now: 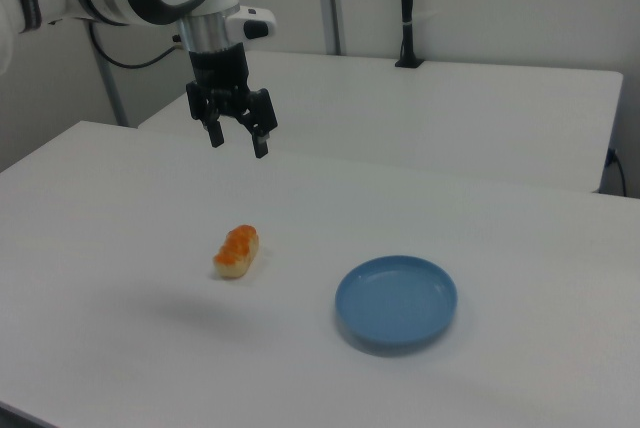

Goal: Put the bread on a plate

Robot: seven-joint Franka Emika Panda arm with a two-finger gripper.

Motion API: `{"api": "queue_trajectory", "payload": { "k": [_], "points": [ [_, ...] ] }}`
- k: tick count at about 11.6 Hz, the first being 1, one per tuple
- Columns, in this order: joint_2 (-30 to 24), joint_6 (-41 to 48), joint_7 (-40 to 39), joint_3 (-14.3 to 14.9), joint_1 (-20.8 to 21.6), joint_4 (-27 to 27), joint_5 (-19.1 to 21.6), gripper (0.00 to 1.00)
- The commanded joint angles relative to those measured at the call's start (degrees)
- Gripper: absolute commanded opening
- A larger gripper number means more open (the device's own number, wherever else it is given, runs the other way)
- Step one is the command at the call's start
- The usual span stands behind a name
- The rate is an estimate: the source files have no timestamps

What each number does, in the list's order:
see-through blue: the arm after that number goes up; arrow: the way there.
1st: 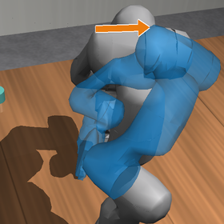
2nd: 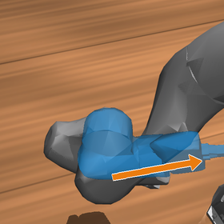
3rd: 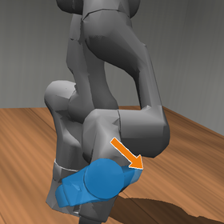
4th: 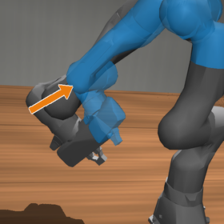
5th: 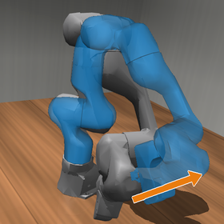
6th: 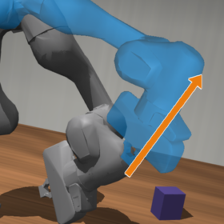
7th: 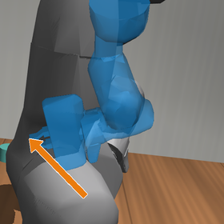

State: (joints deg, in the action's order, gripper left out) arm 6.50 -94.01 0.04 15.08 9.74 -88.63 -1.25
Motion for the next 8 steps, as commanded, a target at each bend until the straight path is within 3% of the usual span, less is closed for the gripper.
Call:
{"api": "queue_trajectory", "payload": {
  "k": [1,8],
  "points": [
    [-0.79,1.46,-1.45,0.04,0.10,-0.14,-0.59,1.00],
    [-0.18,0.59,-1.36,-0.14,0.54,-0.23,-0.15,1.00]
  ]
}}
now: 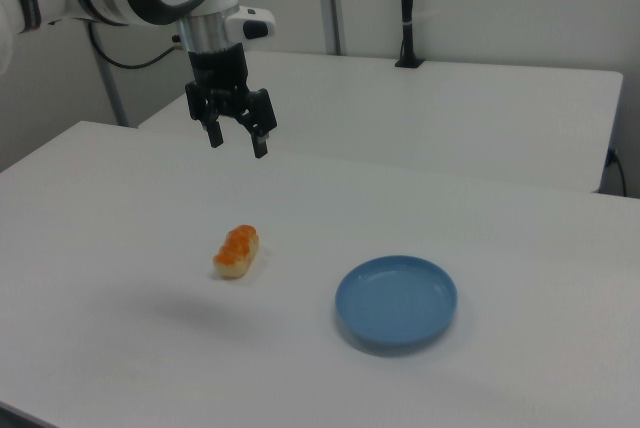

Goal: Put the bread on a plate

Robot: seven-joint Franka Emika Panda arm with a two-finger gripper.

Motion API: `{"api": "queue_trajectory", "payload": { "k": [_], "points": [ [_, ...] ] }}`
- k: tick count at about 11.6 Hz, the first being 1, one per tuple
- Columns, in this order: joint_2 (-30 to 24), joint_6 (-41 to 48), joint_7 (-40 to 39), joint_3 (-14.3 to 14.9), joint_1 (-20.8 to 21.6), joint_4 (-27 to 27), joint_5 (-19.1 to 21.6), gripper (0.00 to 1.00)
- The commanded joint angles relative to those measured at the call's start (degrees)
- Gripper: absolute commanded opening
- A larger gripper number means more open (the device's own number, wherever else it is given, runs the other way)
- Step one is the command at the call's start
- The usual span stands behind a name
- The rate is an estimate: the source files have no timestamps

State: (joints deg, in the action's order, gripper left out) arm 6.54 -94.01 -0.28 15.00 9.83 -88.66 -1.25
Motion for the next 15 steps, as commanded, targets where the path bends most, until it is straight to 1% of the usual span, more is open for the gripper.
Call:
{"api": "queue_trajectory", "payload": {
  "k": [1,2,4,9,12,15],
  "points": [
    [-0.13,0.50,-1.04,-0.06,0.46,-0.20,-0.07,1.00],
    [0.05,0.50,-1.04,-0.06,0.63,-0.20,0.11,1.00],
    [1.62,0.32,-0.43,-0.15,2.29,-0.11,0.11,1.00],
    [5.58,-3.80,1.15,-0.06,5.64,-0.28,0.11,1.00],
    [10.75,-8.36,3.00,-0.06,8.53,-0.63,-0.24,1.00],
    [15.24,-11.62,2.30,-0.06,10.12,-1.86,-1.12,1.00]
  ]
}}
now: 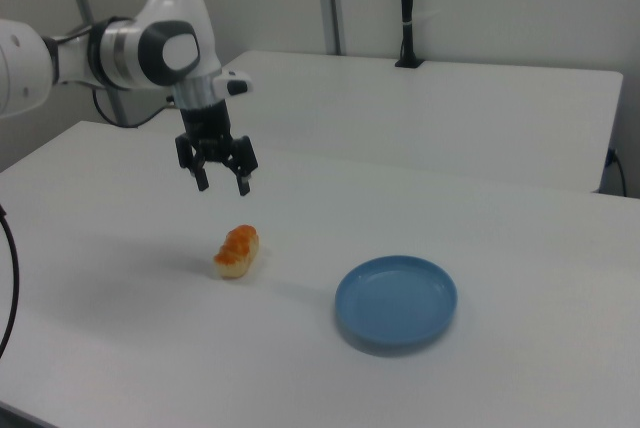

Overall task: Put the bread on a plate
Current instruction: 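Move the open gripper over the bread roll and lower onto it, then close the gripper on the bread roll and lift it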

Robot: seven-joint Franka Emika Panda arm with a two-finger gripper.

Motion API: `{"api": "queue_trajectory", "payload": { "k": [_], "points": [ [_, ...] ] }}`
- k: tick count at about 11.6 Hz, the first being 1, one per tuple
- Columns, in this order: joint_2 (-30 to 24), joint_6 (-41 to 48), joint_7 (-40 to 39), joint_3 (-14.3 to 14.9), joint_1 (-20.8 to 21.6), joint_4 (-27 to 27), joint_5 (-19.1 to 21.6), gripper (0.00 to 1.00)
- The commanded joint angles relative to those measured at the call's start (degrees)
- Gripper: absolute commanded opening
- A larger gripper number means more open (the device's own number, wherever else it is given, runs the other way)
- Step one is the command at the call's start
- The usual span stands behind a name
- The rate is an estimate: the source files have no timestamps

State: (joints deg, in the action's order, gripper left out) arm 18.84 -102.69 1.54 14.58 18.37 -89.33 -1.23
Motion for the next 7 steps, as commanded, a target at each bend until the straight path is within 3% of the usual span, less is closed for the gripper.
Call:
{"api": "queue_trajectory", "payload": {
  "k": [1,7],
  "points": [
    [3.91,-5.04,0.48,0.36,3.06,-2.94,-2.53,1.00],
    [6.38,-11.47,-3.65,0.36,3.26,-9.19,-4.13,1.00]
  ]
}}
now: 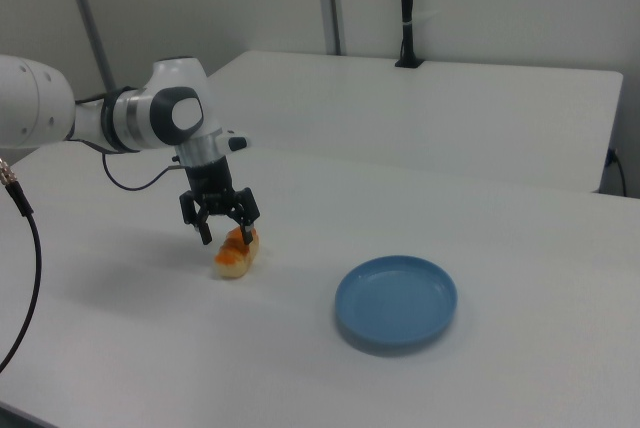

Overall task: Put the bread on a plate
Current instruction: 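Close the gripper on the bread roll and lift it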

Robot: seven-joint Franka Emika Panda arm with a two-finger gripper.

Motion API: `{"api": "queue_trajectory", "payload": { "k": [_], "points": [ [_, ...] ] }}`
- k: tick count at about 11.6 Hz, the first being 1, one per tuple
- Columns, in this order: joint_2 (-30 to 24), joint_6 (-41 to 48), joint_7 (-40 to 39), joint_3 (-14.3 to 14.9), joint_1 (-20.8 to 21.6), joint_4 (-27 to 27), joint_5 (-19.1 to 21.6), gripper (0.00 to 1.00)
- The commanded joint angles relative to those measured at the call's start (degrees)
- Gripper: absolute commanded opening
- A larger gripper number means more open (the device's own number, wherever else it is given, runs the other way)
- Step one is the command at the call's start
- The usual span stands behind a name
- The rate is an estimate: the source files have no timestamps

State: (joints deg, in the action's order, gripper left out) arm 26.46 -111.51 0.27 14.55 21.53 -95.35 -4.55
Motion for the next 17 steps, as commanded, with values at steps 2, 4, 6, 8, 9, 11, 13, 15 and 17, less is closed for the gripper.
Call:
{"api": "queue_trajectory", "payload": {
  "k": [2,4,6,8,9,11,13,15,17],
  "points": [
    [-0.10,-2.93,-2.38,0.39,0.26,-3.35,-0.81,0.95],
    [0.61,-3.01,-2.29,0.39,0.26,-3.18,-0.72,0.89],
    [0.87,-4.06,-2.20,0.39,0.17,-2.91,-0.72,0.59],
    [0.79,-4.68,-2.37,0.39,0.17,-3.00,-0.72,0.30],
    [0.44,-4.51,-2.38,0.39,0.17,-2.91,-0.63,0.27],
    [-2.10,-3.37,-3.16,0.39,0.00,-2.74,-0.54,0.26],
    [-5.88,1.27,-5.18,0.48,-0.35,-2.47,0.07,0.26],
    [-9.83,5.83,-5.80,0.39,-1.32,-1.25,0.42,0.26],
    [-13.26,10.15,-5.72,0.39,-3.07,1.38,1.21,0.26]
  ]
}}
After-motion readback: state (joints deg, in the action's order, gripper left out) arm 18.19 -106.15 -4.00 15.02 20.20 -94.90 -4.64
